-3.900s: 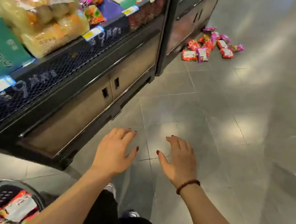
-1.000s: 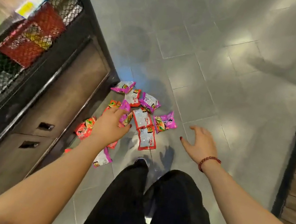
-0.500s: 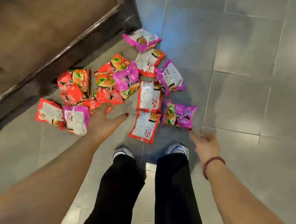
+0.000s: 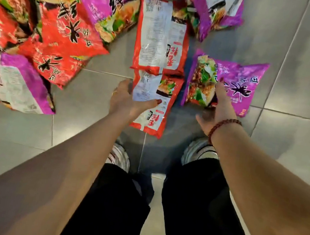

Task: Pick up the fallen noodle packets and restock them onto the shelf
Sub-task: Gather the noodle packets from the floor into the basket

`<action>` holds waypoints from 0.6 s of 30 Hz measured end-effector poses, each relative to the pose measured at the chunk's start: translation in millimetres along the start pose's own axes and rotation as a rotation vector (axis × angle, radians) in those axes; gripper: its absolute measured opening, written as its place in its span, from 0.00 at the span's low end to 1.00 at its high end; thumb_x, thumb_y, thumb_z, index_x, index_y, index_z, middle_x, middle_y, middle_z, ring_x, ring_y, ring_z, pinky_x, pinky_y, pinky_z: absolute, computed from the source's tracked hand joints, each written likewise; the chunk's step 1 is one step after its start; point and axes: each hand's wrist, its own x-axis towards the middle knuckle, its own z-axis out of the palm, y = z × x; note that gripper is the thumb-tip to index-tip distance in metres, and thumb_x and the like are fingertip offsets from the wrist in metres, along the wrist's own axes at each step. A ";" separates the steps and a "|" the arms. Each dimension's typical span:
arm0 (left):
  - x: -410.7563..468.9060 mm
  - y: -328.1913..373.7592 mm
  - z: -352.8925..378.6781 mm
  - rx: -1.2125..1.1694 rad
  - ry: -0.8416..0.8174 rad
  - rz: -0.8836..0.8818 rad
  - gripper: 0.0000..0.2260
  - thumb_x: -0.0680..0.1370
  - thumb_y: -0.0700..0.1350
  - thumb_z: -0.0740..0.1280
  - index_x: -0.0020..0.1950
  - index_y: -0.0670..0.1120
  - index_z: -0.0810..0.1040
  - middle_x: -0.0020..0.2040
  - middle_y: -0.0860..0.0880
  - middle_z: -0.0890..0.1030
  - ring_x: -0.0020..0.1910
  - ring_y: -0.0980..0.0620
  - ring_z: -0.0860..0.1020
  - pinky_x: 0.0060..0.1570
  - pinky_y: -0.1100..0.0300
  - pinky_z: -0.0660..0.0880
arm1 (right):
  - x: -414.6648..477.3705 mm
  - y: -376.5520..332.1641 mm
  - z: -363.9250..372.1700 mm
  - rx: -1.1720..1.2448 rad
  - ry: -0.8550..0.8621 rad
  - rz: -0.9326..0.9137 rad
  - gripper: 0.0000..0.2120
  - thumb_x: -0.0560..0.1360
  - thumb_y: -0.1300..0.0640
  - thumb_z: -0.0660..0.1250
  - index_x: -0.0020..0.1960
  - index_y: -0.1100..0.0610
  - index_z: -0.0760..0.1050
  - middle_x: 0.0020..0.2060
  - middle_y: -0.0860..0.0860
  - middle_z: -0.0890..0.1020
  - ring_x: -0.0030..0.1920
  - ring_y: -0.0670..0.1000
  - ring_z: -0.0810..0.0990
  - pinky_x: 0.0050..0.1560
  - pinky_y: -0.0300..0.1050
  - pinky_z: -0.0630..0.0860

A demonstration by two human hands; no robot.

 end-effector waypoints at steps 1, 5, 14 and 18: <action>4.3 -6.7 6.4 0.019 0.000 0.004 0.45 0.54 0.63 0.79 0.67 0.50 0.70 0.62 0.51 0.78 0.60 0.51 0.78 0.60 0.48 0.76 | 12.6 3.5 1.8 0.008 0.019 -0.024 0.54 0.45 0.33 0.79 0.67 0.52 0.71 0.59 0.50 0.79 0.53 0.51 0.79 0.42 0.46 0.80; 13.9 -19.5 21.0 0.007 0.049 0.008 0.45 0.53 0.65 0.80 0.65 0.50 0.70 0.61 0.52 0.78 0.58 0.52 0.78 0.58 0.49 0.77 | 34.4 9.1 11.8 0.087 0.079 -0.155 0.51 0.47 0.34 0.77 0.66 0.54 0.71 0.54 0.49 0.82 0.48 0.47 0.83 0.33 0.38 0.76; 7.5 -11.5 7.2 -0.154 -0.065 -0.089 0.18 0.63 0.52 0.81 0.47 0.55 0.76 0.50 0.54 0.83 0.45 0.53 0.83 0.51 0.52 0.81 | 14.6 7.0 14.8 0.248 0.047 -0.208 0.65 0.32 0.43 0.84 0.68 0.56 0.70 0.57 0.54 0.81 0.52 0.57 0.83 0.50 0.60 0.81; -25.4 11.4 -20.7 -0.292 -0.056 -0.067 0.18 0.64 0.48 0.81 0.48 0.53 0.79 0.50 0.51 0.85 0.44 0.53 0.84 0.49 0.52 0.81 | -49.2 -11.3 4.0 0.270 -0.054 -0.215 0.36 0.59 0.55 0.82 0.62 0.61 0.72 0.49 0.56 0.84 0.40 0.54 0.86 0.34 0.47 0.82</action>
